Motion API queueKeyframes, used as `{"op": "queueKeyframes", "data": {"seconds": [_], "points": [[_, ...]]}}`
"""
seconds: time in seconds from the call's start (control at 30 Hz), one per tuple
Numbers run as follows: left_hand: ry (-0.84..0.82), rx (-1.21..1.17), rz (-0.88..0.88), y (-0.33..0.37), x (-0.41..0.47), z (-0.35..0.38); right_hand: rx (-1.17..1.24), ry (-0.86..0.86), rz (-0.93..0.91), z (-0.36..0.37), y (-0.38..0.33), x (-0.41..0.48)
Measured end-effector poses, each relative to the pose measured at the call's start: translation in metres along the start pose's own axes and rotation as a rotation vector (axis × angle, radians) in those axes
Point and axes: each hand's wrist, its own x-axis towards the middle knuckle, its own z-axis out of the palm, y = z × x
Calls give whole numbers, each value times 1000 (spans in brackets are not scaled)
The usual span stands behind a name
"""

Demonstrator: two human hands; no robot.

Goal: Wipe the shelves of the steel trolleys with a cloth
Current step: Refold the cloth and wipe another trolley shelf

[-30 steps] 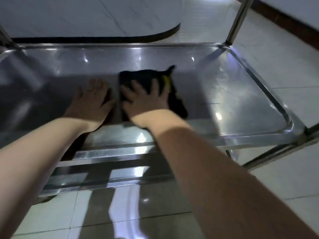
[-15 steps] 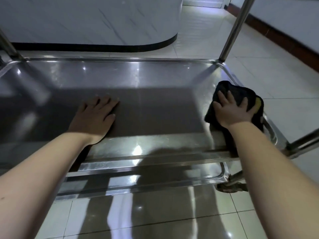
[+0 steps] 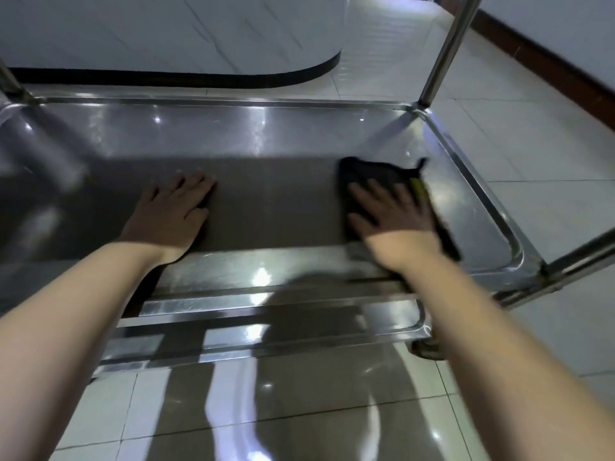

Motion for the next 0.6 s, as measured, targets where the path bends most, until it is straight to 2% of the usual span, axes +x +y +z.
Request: {"op": "queueKeyframes", "data": {"seconds": [0.07, 0.13, 0.2, 0.27, 0.33, 0.47, 0.53, 0.6], "points": [[10, 28, -6, 4, 1, 1, 31, -84, 222, -6, 70, -4], [20, 56, -8, 11, 0, 1, 56, -147, 335, -9, 103, -10], [18, 56, -12, 15, -1, 0, 51, -149, 379, -9, 93, -12], [11, 46, -13, 17, -2, -1, 26, -140, 379, -10, 52, -10], [21, 27, -6, 17, -1, -1, 0, -124, 251, -8, -16, -13], [47, 39, -15, 13, 2, 0, 111, -143, -182, -1, -163, -35], [42, 21, -13, 13, 3, 0, 155, -182, -234, -4, -185, -35], [63, -99, -4, 14, 4, 0, 165, -179, -219, -6, -181, -33]]}}
